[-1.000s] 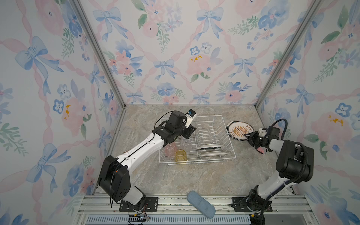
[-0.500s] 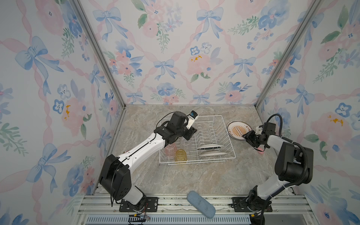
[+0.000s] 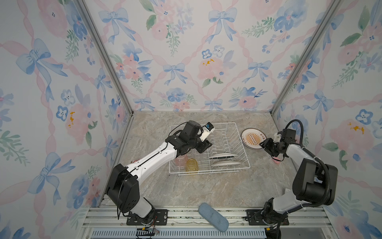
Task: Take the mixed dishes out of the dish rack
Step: 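Lower the plate flat onto the stack, open the right gripper and draw back, then reach the left gripper into the rack and grip the green-rimmed plate's edge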
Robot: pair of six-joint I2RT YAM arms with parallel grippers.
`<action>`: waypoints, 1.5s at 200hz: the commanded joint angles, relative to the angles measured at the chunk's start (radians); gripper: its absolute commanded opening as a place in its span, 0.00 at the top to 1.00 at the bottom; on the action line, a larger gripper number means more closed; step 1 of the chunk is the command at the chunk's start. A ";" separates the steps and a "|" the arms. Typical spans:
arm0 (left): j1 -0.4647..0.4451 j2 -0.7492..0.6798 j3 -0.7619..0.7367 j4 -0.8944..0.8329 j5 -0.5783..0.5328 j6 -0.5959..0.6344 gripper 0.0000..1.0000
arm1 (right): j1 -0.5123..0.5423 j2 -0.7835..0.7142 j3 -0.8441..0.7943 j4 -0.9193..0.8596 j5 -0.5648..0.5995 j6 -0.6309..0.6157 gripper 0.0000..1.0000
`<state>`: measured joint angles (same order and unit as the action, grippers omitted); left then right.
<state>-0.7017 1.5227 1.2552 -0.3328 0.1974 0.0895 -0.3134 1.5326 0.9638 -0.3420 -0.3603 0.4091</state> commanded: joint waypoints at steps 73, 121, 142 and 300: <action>-0.233 0.029 0.089 -0.076 -0.259 0.163 0.49 | 0.195 -0.340 0.033 -0.203 0.067 -0.075 0.41; -0.274 0.120 0.174 -0.145 -0.279 0.206 0.56 | 0.219 -0.376 0.048 -0.218 0.062 -0.077 0.41; -0.277 0.156 0.211 -0.173 -0.261 0.209 0.70 | 0.220 -0.387 0.046 -0.218 0.061 -0.079 0.40; -0.304 0.291 0.313 -0.254 -0.290 0.280 0.66 | 0.200 -0.385 0.015 -0.179 0.026 -0.079 0.40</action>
<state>-1.0023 1.7859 1.5341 -0.5606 -0.0677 0.3382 -0.1047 1.1549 0.9817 -0.5236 -0.3130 0.3466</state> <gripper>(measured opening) 0.351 0.601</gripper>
